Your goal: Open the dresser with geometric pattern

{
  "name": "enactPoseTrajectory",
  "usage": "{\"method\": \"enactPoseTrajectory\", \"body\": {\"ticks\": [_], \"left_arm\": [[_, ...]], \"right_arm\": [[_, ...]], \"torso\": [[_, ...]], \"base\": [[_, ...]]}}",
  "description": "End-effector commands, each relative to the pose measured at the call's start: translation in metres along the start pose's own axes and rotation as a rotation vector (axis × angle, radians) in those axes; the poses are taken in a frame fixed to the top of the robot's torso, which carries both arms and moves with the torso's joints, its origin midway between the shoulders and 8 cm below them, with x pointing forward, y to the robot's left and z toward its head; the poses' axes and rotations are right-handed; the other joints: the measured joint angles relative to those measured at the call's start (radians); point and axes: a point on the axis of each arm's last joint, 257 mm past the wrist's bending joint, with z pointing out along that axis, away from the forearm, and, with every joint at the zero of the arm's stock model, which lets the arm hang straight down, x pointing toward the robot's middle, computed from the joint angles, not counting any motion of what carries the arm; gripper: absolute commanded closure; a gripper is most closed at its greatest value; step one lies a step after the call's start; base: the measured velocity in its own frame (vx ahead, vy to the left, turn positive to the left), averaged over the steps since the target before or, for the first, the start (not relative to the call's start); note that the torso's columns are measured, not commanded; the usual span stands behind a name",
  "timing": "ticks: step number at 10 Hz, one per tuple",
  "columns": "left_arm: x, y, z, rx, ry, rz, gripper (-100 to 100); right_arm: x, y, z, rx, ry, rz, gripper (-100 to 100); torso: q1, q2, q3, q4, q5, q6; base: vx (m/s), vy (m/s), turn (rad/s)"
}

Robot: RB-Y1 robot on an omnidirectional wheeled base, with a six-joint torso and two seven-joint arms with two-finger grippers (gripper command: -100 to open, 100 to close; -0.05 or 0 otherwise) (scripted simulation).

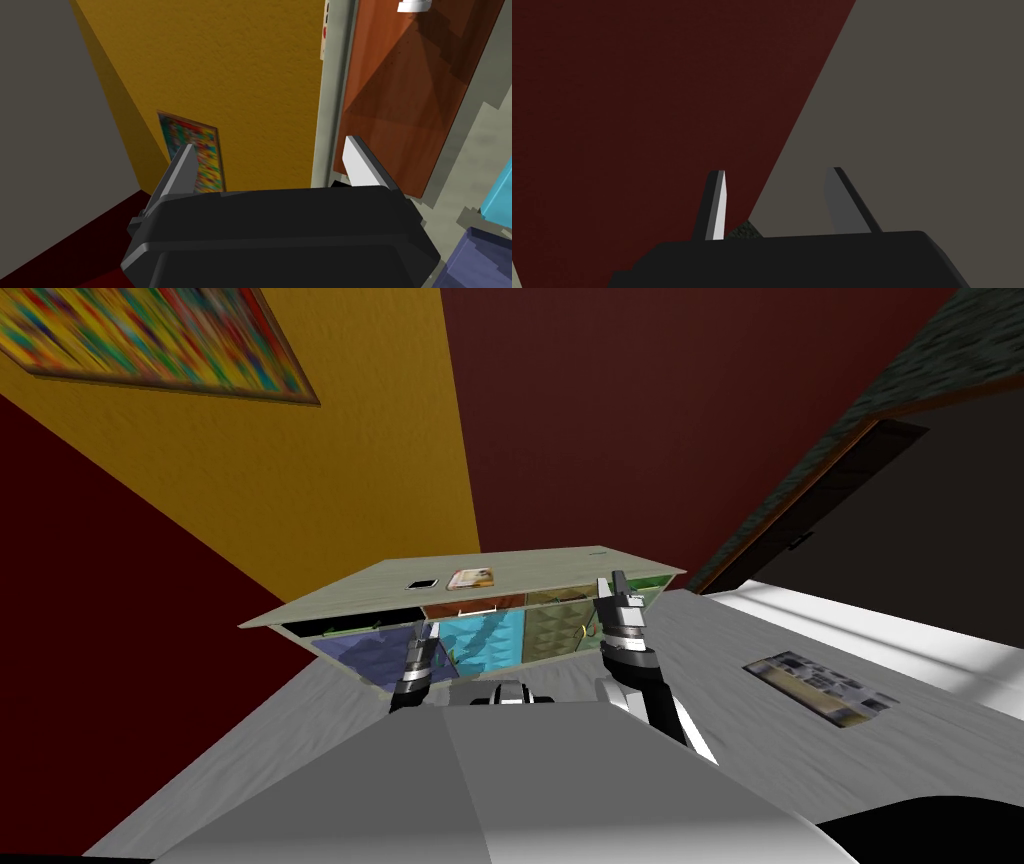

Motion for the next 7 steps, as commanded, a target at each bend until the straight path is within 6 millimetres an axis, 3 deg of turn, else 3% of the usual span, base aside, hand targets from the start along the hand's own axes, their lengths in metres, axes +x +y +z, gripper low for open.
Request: {"method": "enactPoseTrajectory", "body": {"ticks": [1, 7], "left_arm": [[-0.001, 0.009, -0.009, -0.006, -0.006, -0.005, -100], [-0.004, 0.031, -0.036, -0.013, -0.018, -0.015, -100]], "right_arm": [[0.0, 0.0, 0.0, 0.0, 0.0, 0.0, 0], [0.0, 0.0, 0.0, 0.0, 0.0, 0.0, 0]], "torso": [[0.0, 0.0, 0.0, 0.0, 0.0, 0.0], [-0.001, 0.0, 0.0, 0.0, 0.0, 0.0]], "base": [[0.055, -0.048, 0.01], [0.065, -0.068, 0.026]]}}
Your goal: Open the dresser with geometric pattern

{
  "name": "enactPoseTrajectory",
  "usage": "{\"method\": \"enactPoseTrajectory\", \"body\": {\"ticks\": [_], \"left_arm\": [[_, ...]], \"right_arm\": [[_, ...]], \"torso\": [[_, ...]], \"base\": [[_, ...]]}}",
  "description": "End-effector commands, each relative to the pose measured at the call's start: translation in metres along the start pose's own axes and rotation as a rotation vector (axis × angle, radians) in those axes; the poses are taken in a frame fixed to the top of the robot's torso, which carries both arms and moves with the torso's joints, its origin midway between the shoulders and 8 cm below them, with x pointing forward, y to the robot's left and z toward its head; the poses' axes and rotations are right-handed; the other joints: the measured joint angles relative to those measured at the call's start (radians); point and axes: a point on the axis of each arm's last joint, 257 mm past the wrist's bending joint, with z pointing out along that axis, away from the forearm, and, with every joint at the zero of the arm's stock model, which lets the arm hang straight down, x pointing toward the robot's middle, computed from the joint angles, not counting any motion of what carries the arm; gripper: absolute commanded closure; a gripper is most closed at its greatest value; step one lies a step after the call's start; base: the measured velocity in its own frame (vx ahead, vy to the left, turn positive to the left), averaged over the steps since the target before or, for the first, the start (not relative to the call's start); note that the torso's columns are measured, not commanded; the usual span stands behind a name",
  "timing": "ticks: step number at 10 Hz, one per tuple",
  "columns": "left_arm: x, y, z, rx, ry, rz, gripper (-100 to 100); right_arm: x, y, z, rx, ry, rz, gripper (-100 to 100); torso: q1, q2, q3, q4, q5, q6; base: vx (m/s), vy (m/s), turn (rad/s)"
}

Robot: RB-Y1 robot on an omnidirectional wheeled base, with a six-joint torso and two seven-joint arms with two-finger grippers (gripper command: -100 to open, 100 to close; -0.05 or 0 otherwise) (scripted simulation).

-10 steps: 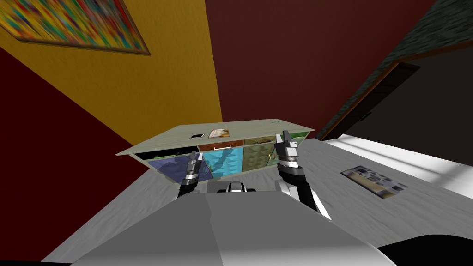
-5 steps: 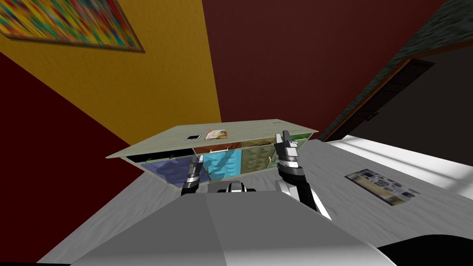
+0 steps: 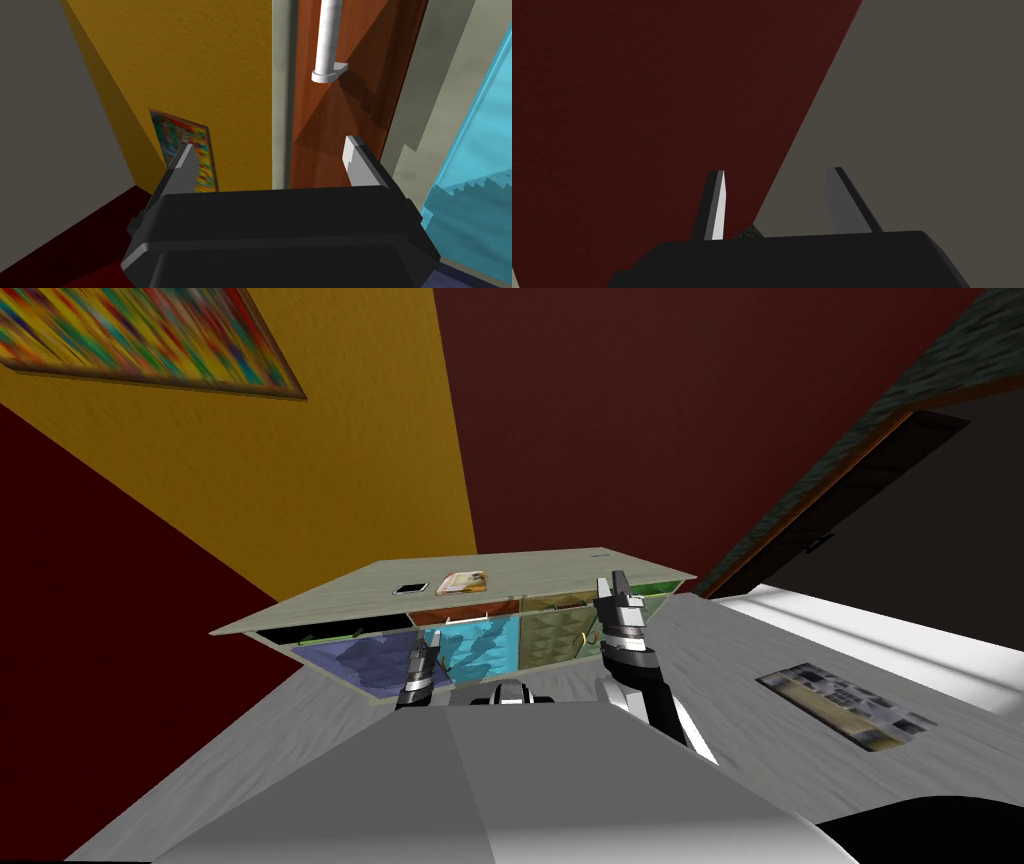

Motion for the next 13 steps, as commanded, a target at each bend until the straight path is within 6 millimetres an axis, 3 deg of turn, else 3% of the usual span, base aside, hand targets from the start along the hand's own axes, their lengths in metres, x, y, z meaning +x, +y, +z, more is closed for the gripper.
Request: {"method": "enactPoseTrajectory", "body": {"ticks": [1, 8, 13], "left_arm": [[-0.001, 0.009, -0.01, -0.008, -0.005, -0.004, -100], [0.007, 0.027, -0.039, -0.014, -0.049, -0.042, -100], [0.001, 0.029, -0.005, -0.014, -0.038, -0.038, -100]], "right_arm": [[0.0, 0.0, 0.0, 0.0, 0.0, 0.0, 0], [0.0, 0.0, 0.0, 0.0, 0.0, 0.0, 0], [0.0, 0.0, 0.0, 0.0, 0.0, 0.0, 0]], "torso": [[0.002, 0.001, 0.001, 0.0, 0.0, 0.0], [0.002, 0.001, 0.0, 0.0, 0.001, 0.0], [0.001, 0.001, 0.001, 0.0, 0.0, 0.0]], "base": [[0.046, -0.049, 0.016], [0.06, -0.057, 0.023], [-0.011, -0.016, 0.011]]}}
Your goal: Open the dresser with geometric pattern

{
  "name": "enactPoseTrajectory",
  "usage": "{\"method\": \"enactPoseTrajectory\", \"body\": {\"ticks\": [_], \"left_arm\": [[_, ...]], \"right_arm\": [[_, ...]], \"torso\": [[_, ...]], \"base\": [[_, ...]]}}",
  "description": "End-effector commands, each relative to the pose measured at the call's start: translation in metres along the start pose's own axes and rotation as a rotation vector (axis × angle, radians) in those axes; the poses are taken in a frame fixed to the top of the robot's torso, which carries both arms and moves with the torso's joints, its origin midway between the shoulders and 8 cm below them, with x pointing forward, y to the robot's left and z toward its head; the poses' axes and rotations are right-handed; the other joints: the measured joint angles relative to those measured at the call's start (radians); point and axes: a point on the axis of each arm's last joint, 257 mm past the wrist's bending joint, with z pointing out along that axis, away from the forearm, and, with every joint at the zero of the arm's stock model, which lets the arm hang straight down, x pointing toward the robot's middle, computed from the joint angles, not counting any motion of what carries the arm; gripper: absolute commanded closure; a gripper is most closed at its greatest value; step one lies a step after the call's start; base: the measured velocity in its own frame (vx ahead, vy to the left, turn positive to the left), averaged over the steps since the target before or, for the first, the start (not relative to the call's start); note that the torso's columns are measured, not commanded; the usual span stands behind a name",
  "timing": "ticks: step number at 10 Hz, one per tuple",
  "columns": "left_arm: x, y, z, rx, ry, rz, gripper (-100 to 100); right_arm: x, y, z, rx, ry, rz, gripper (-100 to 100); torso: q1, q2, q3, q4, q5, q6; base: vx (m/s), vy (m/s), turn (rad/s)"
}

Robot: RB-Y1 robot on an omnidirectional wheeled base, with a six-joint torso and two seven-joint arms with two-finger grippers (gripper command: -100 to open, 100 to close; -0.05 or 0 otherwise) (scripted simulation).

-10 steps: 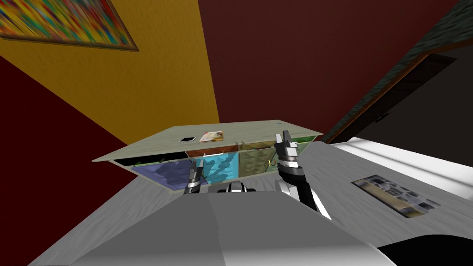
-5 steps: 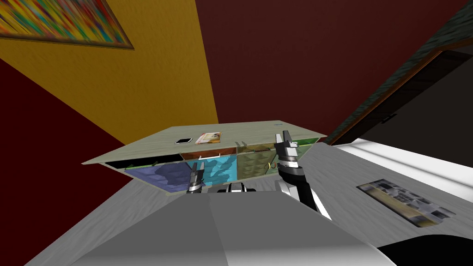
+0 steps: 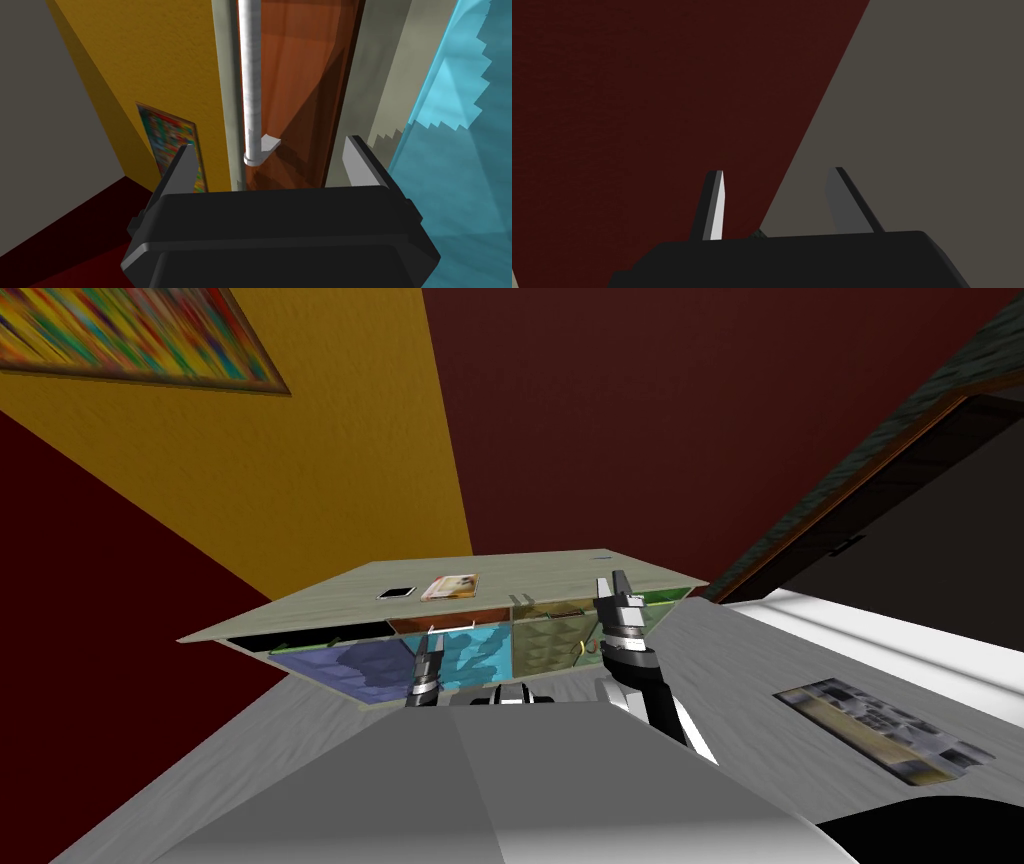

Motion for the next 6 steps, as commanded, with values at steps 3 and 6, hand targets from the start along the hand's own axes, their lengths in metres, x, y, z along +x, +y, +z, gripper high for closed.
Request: {"method": "enactPoseTrajectory", "body": {"ticks": [3, 6], "left_arm": [[0.0, 0.002, 0.023, 0.0, 0.004, -0.001, -100], [-0.001, 0.001, 0.003, -0.002, 0.0, 0.0, 100]], "right_arm": [[0.0, 0.0, 0.0, 0.0, 0.0, 0.0, 0], [0.0, 0.0, 0.0, 0.0, 0.0, 0.0, 0]], "torso": [[0.0, -0.001, -0.001, 0.0, 0.0, 0.0], [-0.001, 0.003, 0.001, 0.004, -0.003, -0.002]], "base": [[-0.017, -0.014, 0.008], [0.017, 0.01, -0.016]]}}
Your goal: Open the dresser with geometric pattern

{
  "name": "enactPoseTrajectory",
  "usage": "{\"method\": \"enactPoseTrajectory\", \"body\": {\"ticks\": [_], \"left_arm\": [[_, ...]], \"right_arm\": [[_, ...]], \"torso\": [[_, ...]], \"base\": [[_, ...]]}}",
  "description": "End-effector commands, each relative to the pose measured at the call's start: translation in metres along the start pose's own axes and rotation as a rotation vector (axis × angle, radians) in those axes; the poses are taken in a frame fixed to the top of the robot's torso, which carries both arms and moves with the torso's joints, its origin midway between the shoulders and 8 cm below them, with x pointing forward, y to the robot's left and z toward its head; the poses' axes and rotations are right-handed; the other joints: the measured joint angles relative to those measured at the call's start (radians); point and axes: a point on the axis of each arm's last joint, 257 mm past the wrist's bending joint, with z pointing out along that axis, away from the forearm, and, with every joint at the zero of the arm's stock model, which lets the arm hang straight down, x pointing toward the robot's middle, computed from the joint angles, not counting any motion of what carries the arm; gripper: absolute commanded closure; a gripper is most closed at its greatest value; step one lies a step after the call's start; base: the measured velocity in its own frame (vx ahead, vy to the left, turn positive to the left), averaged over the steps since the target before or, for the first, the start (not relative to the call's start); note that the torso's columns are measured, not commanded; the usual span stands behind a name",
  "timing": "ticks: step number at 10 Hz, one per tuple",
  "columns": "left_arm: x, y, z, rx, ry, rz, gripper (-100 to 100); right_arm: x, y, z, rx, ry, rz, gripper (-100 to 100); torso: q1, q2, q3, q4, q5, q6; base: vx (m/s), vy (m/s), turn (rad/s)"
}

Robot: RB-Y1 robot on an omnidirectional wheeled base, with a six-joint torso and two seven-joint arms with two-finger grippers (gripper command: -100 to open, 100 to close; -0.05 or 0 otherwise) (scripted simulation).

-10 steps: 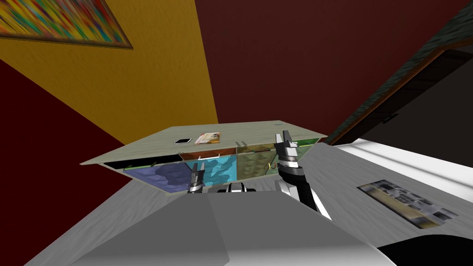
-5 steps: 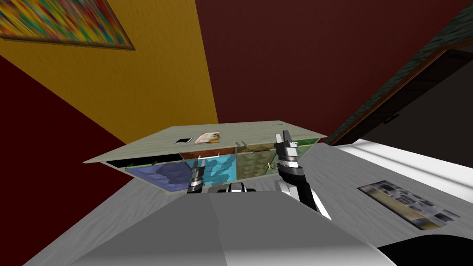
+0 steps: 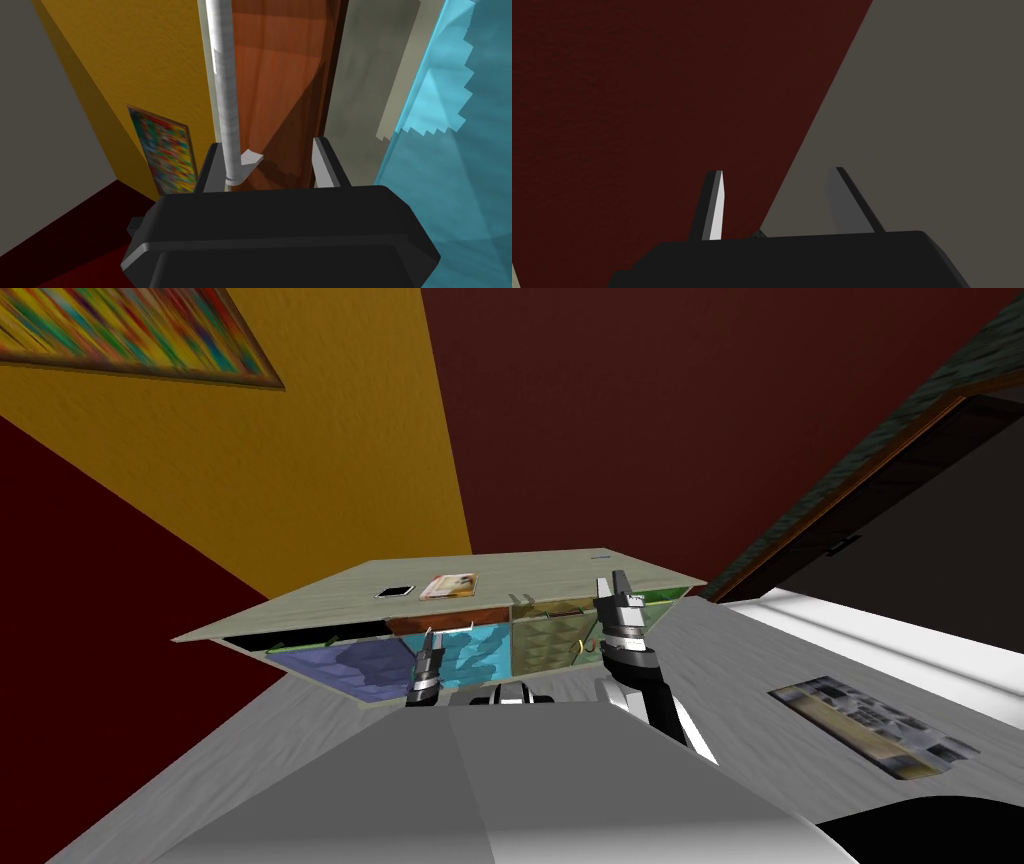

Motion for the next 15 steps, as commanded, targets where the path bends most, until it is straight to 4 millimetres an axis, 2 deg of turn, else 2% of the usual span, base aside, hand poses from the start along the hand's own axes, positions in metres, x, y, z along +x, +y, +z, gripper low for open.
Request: {"method": "enactPoseTrajectory", "body": {"ticks": [1, 4, 6, 9, 11, 12, 13, 15], "left_arm": [[0.0, -0.004, -0.01, 0.018, -0.002, 0.001, 100], [0.002, -0.006, -0.028, 0.018, -0.005, 0.002, 100], [0.002, -0.008, -0.014, 0.02, 0.003, 0.0, 100], [-0.002, -0.011, 0.003, 0.018, 0.01, -0.004, 100], [-0.003, -0.013, 0.009, 0.017, 0.013, -0.006, 100], [-0.001, -0.004, -0.001, -0.01, 0.01, -0.006, 100], [-0.005, -0.004, 0.014, -0.02, 0.01, -0.008, -100], [-0.008, -0.006, 0.03, -0.02, 0.012, -0.011, -100]], "right_arm": [[0.0, 0.0, 0.0, 0.0, 0.0, 0.0, 0], [0.0, 0.0, 0.0, 0.0, 0.0, 0.0, 0], [0.0, 0.0, 0.0, 0.0, 0.0, 0.0, 0], [0.0, 0.0, 0.0, 0.0, 0.0, 0.0, 0], [0.0, 0.0, 0.0, 0.0, 0.0, 0.0, 0], [0.0, 0.0, 0.0, 0.0, 0.0, 0.0, 0], [0.0, 0.0, 0.0, 0.0, 0.0, 0.0, 0], [0.0, 0.0, 0.0, 0.0, 0.0, 0.0, 0]], "torso": [[0.001, 0.0, 0.001, -0.001, 0.001, 0.0], [0.003, -0.003, 0.0, -0.005, 0.005, 0.0], [0.003, -0.005, -0.002, -0.005, 0.004, 0.001], [-0.001, 0.005, 0.003, 0.0, 0.001, 0.001], [-0.002, 0.002, 0.0, 0.002, -0.002, 0.0], [-0.002, 0.0, -0.001, 0.003, -0.003, -0.001], [-0.002, -0.003, -0.002, 0.0, -0.002, 0.0], [0.0, -0.004, -0.002, -0.004, 0.002, 0.002]], "base": [[0.022, 0.012, -0.008], [0.014, 0.016, -0.007], [-0.047, -0.02, 0.019], [-0.191, -0.048, 0.033], [-0.142, -0.036, 0.022], [-0.044, -0.013, 0.0], [-0.043, -0.026, 0.021], [-0.058, -0.032, 0.014]]}}
